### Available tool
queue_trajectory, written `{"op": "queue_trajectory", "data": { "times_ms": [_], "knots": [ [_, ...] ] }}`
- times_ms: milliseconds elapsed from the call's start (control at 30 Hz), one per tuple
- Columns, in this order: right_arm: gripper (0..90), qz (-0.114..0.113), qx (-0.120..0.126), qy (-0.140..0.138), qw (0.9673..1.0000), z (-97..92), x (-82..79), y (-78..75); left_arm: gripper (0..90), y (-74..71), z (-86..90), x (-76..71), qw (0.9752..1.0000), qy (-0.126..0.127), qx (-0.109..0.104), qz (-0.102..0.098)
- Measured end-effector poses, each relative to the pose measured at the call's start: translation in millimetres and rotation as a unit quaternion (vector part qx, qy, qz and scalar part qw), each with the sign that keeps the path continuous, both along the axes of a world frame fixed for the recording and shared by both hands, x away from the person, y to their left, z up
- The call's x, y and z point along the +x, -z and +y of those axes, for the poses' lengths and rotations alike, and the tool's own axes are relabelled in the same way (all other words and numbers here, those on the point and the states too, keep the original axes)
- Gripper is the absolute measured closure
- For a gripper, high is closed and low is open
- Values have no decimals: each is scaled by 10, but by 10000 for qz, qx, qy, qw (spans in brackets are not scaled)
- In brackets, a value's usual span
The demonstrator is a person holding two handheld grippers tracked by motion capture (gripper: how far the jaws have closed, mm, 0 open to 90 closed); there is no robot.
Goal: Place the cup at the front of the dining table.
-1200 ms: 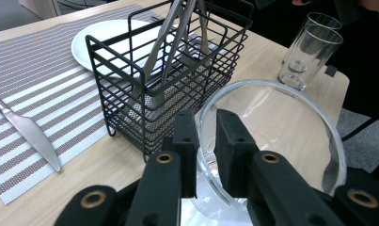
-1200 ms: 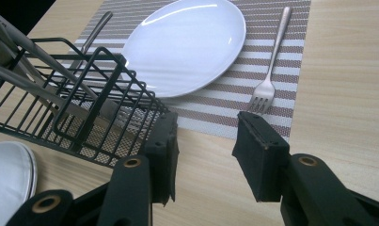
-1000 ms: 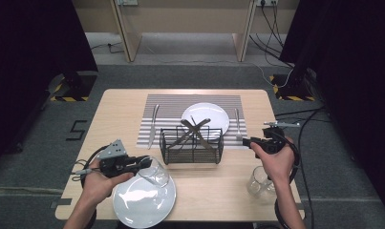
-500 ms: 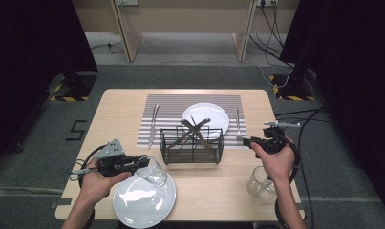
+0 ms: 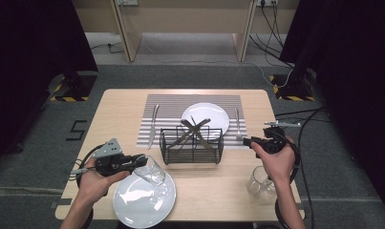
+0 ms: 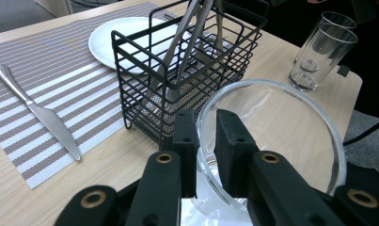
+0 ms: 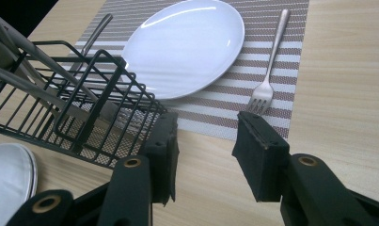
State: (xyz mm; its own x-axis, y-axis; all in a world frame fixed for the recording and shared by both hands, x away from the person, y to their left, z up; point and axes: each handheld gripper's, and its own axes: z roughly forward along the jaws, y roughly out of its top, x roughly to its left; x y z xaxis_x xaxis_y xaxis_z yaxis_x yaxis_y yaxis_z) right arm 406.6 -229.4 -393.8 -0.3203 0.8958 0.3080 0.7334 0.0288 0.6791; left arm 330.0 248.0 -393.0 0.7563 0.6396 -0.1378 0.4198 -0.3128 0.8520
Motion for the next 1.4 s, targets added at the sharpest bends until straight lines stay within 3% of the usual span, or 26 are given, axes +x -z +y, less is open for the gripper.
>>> {"op": "queue_trajectory", "data": {
  "times_ms": [1400],
  "knots": [
    [589, -28, 21, 16, 10000, -3, -1, -8, 786, -4, 133, 19, 9995, -271, 138, -21]
  ]
}}
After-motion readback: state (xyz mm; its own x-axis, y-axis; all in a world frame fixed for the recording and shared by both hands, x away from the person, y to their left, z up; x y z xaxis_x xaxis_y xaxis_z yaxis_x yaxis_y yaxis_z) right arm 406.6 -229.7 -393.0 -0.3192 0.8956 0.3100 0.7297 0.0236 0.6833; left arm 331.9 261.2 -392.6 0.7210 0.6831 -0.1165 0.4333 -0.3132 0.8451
